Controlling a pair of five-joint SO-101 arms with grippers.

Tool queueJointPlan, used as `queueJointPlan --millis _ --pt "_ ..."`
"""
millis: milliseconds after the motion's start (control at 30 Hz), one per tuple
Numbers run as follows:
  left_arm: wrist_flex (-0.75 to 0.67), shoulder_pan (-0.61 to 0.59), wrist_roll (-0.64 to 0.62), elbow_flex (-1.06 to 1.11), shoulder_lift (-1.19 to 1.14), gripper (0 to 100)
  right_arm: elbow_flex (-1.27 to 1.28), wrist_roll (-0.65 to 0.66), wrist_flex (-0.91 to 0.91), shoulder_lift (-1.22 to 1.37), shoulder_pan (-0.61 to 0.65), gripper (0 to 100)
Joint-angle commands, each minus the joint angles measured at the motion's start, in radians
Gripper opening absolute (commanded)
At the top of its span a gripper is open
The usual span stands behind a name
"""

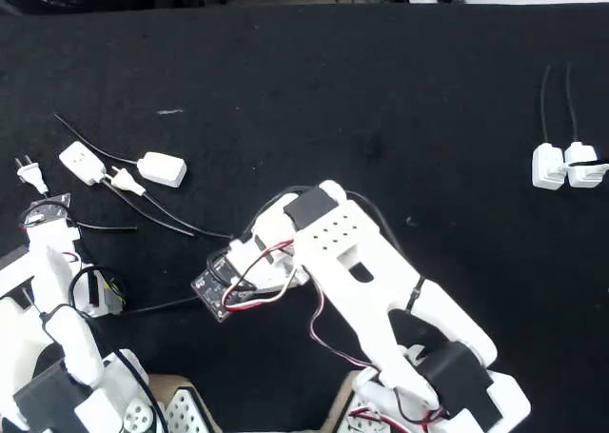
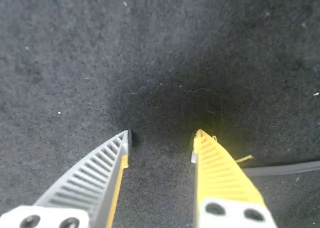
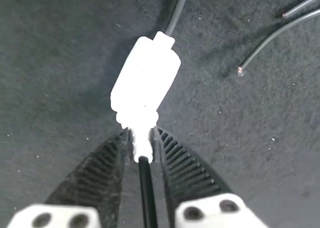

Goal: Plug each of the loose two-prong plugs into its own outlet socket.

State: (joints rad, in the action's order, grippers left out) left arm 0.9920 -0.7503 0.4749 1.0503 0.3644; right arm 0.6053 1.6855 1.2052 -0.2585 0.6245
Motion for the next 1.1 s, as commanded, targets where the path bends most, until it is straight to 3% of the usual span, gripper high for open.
queueJointPlan --millis 0,733,933,1067 --pt "-0.028 0.013 -0.009 0.024 -0.012 21 0.035 -0.011 -0.029 -0.001 0.006 1.1" --pt "-0.028 0.013 -0.009 0.024 -0.012 21 0.059 -0.012 -0.032 0.001 0.006 1.1" --pt "-0.028 0.013 -0.009 0.024 -0.012 21 0.171 -0.012 -0.176 -0.005 0.006 1.1" --pt "-0.026 0.013 -0.009 0.024 -0.012 21 0.17 -0.012 -0.176 -0.007 0.006 1.1"
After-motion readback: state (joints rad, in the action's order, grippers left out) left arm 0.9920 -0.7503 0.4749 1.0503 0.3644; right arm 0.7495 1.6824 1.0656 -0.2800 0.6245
